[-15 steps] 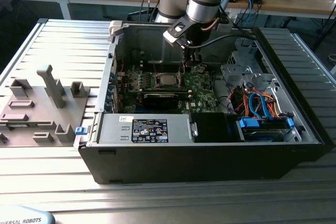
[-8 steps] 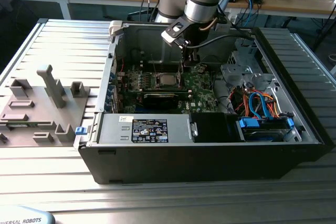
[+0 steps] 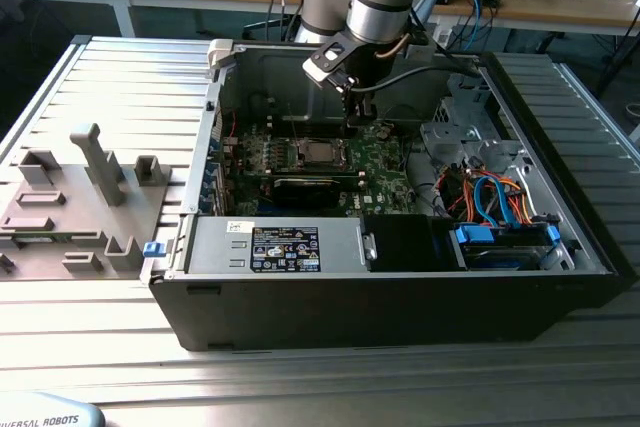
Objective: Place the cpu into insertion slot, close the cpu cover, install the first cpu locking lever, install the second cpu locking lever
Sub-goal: 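Close the cpu cover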
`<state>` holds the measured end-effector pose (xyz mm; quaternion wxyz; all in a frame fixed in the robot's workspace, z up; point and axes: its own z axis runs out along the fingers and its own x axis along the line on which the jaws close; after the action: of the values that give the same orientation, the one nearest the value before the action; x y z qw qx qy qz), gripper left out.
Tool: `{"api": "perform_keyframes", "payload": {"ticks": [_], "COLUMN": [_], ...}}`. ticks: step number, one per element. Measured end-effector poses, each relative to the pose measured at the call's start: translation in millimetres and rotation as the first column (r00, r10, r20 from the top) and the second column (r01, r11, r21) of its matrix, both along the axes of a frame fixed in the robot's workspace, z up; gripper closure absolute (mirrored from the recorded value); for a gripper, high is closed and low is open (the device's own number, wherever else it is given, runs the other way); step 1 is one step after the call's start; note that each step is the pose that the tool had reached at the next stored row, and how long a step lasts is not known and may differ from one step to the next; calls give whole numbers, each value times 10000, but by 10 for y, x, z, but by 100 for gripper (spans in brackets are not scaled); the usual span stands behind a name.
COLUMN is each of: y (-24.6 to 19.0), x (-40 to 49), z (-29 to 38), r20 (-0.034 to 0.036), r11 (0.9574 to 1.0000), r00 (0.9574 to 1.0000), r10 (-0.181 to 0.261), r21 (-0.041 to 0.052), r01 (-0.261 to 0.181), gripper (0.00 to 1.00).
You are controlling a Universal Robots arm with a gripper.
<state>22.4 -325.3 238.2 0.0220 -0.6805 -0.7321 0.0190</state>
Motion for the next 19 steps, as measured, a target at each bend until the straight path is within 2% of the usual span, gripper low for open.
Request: {"api": "perform_keyframes", "payload": {"ticks": [19], "y": [0], "x": [-98], "z": [-12], "r20": [0], "r11": [10000], "r00": [10000], "r10": [0], "r21": [-1], "r01": [0], "gripper": [89]}}
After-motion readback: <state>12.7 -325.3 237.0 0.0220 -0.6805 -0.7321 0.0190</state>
